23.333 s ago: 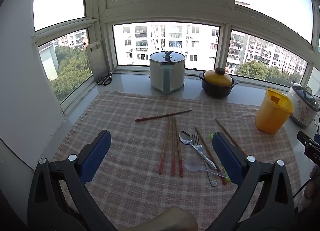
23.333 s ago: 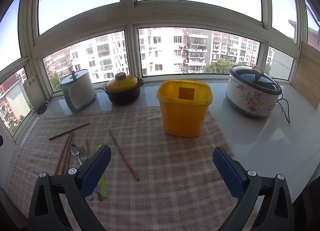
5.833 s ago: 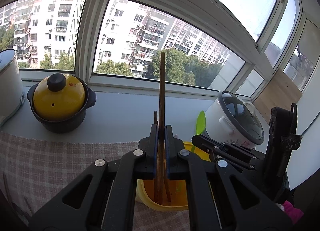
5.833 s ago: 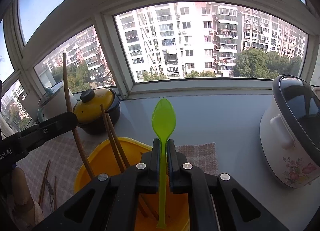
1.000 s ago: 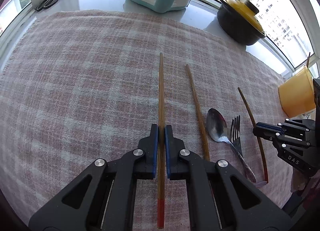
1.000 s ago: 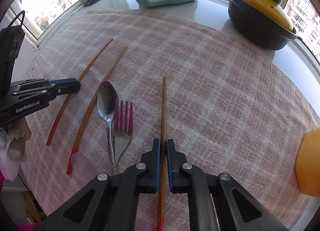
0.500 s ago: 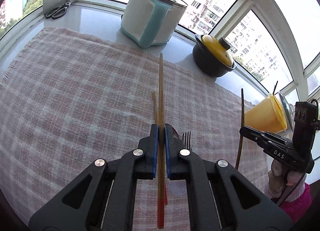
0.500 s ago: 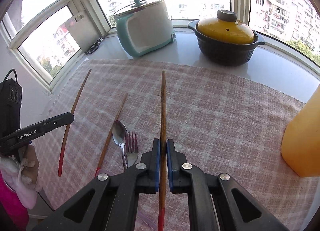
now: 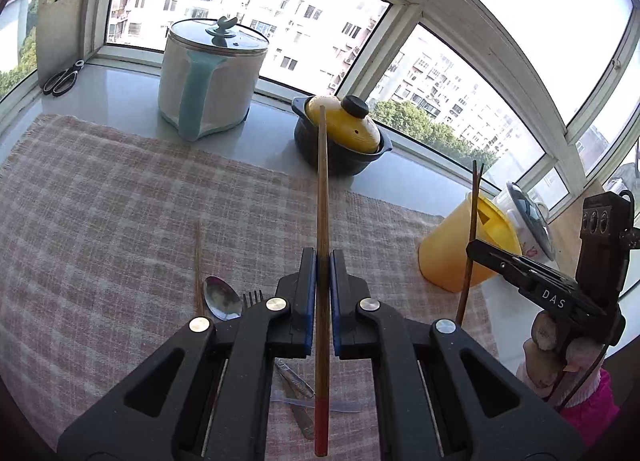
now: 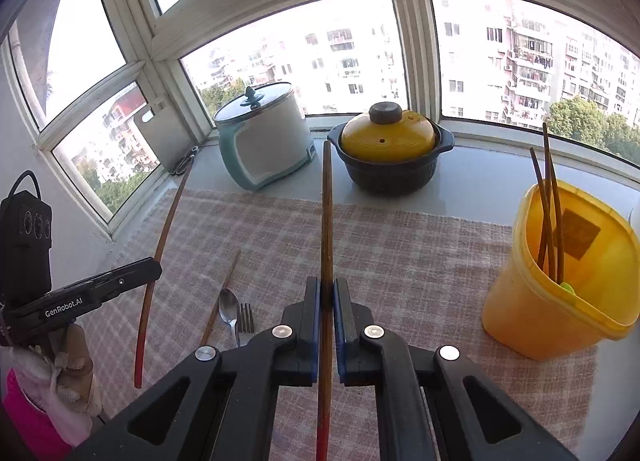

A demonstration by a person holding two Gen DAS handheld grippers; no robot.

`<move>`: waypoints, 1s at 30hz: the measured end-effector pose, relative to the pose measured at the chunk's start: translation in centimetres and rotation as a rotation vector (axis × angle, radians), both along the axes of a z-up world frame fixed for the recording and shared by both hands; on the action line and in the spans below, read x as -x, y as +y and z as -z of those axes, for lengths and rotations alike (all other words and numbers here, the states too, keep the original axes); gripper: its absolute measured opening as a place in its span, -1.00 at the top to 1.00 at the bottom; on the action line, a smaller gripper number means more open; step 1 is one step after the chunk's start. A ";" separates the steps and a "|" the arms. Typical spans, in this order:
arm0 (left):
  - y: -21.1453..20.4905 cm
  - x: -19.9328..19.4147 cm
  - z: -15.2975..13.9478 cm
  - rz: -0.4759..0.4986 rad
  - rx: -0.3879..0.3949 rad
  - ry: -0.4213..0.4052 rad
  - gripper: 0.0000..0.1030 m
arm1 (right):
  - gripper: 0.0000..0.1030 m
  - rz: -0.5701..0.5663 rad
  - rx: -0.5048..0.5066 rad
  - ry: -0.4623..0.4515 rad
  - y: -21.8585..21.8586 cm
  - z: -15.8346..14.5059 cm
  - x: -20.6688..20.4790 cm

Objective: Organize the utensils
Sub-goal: 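Lift and carry both held chopsticks over the yellow bin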

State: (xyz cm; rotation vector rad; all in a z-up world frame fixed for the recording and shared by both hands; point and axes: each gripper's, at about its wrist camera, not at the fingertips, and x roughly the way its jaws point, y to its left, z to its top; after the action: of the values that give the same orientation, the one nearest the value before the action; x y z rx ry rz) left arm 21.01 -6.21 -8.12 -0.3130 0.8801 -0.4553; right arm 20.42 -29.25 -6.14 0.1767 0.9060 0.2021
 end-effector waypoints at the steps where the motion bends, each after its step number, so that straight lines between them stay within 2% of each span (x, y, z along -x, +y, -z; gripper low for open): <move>1: -0.7 0.0 -0.4 0.005 0.011 -0.008 0.92 | 0.93 0.003 0.001 -0.011 -0.5 -0.6 0.3; 15: -11.9 -1.9 -4.1 0.082 0.093 -0.118 0.92 | 0.93 0.095 0.013 -0.133 -9.8 -6.2 2.6; 23: -18.7 -3.6 -5.2 0.129 0.114 -0.156 0.92 | 0.93 0.153 0.005 -0.171 -15.0 -7.8 2.5; 30: -23.0 -5.5 -5.4 0.149 0.123 -0.171 0.92 | 0.93 0.186 0.009 -0.197 -17.8 -8.6 2.2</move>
State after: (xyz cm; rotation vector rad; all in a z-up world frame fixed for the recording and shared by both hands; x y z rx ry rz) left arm 26.50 -29.22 -2.73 -0.3176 0.7124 -0.6667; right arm 18.25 -47.09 2.51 0.2277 0.6896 0.0413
